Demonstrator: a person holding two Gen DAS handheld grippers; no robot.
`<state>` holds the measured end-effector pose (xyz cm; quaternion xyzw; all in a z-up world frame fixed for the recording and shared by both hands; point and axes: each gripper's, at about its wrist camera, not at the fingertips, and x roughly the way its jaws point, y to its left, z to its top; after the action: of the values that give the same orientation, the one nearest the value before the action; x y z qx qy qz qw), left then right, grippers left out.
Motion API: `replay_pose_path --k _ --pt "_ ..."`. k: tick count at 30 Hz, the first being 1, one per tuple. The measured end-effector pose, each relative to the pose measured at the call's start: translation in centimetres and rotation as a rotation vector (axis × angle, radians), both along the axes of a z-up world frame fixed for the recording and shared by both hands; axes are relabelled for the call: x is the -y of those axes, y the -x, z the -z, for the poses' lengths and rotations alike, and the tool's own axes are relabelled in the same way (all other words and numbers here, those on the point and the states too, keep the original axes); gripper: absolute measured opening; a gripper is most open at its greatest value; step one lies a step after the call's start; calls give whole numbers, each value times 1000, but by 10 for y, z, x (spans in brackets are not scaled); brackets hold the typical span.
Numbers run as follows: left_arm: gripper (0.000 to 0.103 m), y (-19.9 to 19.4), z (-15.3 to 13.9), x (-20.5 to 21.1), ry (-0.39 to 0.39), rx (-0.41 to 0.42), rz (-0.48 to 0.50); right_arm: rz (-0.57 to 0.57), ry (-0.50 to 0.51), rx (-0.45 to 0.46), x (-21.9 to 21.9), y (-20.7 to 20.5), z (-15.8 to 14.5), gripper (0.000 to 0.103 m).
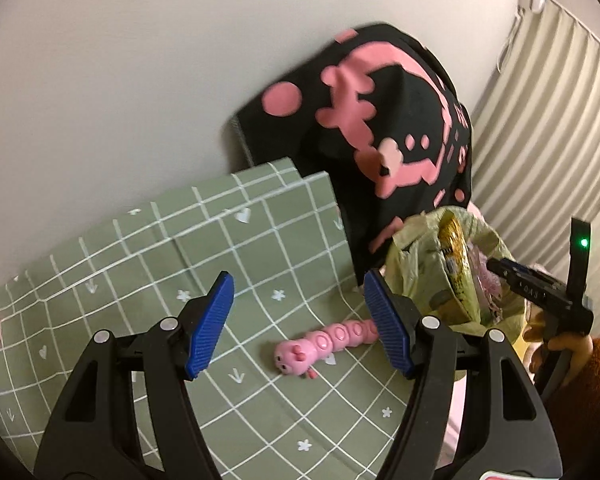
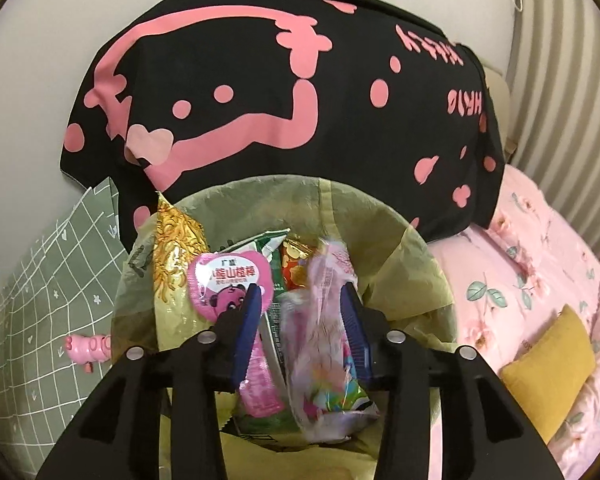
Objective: Collect trash
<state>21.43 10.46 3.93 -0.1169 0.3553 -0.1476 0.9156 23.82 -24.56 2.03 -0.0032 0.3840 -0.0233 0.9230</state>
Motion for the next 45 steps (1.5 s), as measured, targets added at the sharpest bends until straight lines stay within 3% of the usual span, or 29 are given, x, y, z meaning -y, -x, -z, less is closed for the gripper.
replay_pose_path --k 2,9,13,25,28,32,45 --pt "64 3 1 -7 13 4 -34 4 11 14 -5 5 -6 49" --pt "64 38 8 -11 -16 35 -131 -33 -26 93 -12 26 -18 50" --pt "64 70 10 -1 -88 64 -153 -63 -84 132 -15 44 -19 50" --pt "64 140 24 32 -92 99 -168 -198 -126 162 -55 127 -17 50" --pt "66 144 23 41 -118 119 -162 -213 -110 174 -64 144 -10 50" --pt "78 148 19 47 -139 147 -170 -197 -119 174 -71 163 1 49" --pt "78 162 24 54 -282 135 -324 -166 -129 170 -62 179 15 49"
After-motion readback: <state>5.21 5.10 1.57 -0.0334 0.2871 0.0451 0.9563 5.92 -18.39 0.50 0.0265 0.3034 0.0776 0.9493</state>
